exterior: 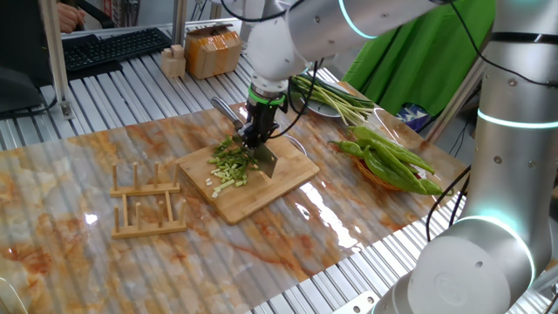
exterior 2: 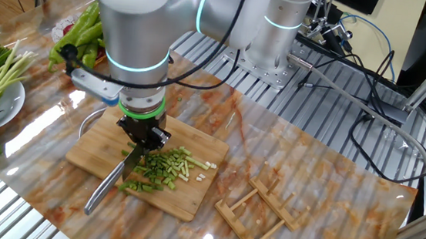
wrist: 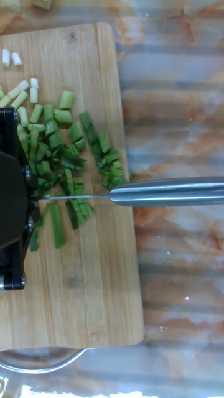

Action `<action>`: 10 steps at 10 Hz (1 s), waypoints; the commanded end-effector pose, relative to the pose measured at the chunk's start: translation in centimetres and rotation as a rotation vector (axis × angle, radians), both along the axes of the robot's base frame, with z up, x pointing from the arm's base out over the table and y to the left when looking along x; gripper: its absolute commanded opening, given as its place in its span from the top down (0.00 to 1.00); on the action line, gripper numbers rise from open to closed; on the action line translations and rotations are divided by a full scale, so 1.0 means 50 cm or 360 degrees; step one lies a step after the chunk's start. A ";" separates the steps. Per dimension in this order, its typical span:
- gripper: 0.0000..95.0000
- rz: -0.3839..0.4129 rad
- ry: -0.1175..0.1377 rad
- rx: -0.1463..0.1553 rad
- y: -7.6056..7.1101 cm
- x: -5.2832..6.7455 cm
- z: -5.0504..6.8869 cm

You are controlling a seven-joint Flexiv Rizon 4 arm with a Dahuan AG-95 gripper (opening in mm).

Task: Chop the green garlic

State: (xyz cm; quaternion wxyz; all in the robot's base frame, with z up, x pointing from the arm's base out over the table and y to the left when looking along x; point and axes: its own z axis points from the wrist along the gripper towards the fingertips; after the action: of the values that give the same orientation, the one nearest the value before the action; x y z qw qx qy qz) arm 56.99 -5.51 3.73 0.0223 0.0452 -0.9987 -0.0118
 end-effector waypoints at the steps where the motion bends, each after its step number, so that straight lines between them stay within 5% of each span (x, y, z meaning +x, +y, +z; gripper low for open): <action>1: 1.00 -0.0009 0.0007 -0.0003 -0.003 -0.003 0.015; 10: 1.00 0.0020 -0.0004 -0.0025 -0.024 0.007 0.046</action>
State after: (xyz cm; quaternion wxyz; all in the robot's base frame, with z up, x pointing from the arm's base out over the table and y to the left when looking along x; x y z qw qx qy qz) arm 57.25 -6.88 5.98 0.0206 0.0518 -0.9984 -0.0033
